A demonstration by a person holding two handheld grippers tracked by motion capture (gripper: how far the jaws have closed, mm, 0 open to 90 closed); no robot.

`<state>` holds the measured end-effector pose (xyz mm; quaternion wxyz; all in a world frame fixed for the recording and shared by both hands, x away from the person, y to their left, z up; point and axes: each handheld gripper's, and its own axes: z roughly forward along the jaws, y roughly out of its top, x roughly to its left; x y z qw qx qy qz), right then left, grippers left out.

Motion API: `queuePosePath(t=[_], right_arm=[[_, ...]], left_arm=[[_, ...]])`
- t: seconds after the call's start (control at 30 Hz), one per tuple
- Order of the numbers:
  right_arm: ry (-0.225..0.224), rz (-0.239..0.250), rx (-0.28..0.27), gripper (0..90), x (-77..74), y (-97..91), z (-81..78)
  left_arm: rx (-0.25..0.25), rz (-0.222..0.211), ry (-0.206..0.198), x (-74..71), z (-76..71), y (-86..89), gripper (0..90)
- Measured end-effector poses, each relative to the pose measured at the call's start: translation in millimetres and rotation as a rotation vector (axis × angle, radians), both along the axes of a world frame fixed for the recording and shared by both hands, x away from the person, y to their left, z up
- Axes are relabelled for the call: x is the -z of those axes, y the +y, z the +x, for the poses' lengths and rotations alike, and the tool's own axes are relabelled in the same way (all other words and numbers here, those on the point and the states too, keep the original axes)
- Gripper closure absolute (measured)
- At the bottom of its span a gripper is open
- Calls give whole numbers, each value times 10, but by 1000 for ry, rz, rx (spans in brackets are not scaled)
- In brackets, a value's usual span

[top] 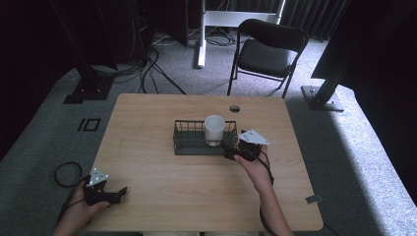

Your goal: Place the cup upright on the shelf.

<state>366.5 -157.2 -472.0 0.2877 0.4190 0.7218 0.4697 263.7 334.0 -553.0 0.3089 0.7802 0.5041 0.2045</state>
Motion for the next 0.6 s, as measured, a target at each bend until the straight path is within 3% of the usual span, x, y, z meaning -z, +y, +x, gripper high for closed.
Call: queuePosePath(t=[0.6], right_arm=[[41, -12, 35, 115, 272, -298, -153]], left_arm=[[0, 0, 0, 0, 0, 0, 12]])
